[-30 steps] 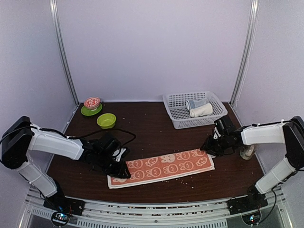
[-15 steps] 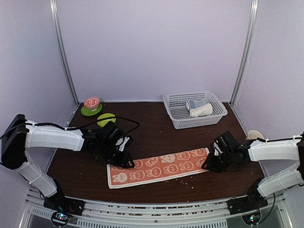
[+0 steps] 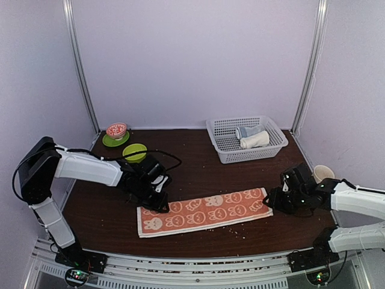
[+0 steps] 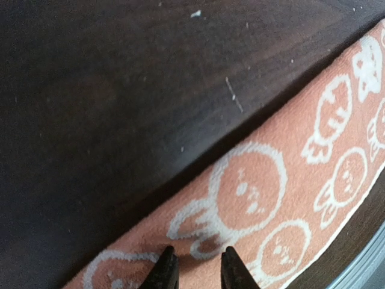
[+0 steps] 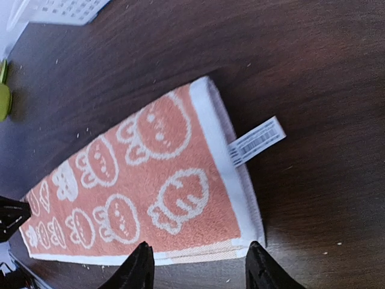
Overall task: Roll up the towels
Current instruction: Adjust the towel at the center of the board, then pick up the towel from the center of the board, then fold the towel at the center of the board, then smooth out the towel at the center of the board.
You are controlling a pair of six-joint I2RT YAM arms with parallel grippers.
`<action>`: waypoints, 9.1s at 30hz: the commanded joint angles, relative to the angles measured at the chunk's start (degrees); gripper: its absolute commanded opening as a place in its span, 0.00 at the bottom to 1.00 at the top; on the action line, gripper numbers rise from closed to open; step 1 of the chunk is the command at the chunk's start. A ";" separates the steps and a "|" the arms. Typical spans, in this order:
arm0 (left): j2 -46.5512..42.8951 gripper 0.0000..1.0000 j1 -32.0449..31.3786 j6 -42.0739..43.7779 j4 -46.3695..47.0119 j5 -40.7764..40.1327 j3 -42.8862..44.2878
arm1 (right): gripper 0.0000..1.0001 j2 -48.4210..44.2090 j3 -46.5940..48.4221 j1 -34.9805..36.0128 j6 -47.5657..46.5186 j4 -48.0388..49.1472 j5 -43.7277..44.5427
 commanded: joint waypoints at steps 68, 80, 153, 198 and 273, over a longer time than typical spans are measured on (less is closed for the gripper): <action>-15.93 0.22 0.64 -2.87 5.39 0.84 -4.98 | 0.00 1.97 19.06 11.30 -8.89 -7.05 3.19; -24.60 0.21 0.68 -6.33 5.78 -2.79 -13.13 | 0.00 28.65 31.75 29.04 -3.92 6.75 0.26; -9.60 0.00 0.32 -16.49 31.47 6.88 -25.49 | 0.00 56.52 61.10 38.33 -1.31 -4.20 -4.35; -34.66 0.43 0.25 -13.70 4.22 -3.99 -22.62 | 0.56 43.50 49.42 30.91 -8.76 -12.21 4.90; 0.01 0.53 -8.90 -5.53 7.85 11.82 7.85 | 0.21 33.05 22.79 18.59 -1.32 7.24 -10.81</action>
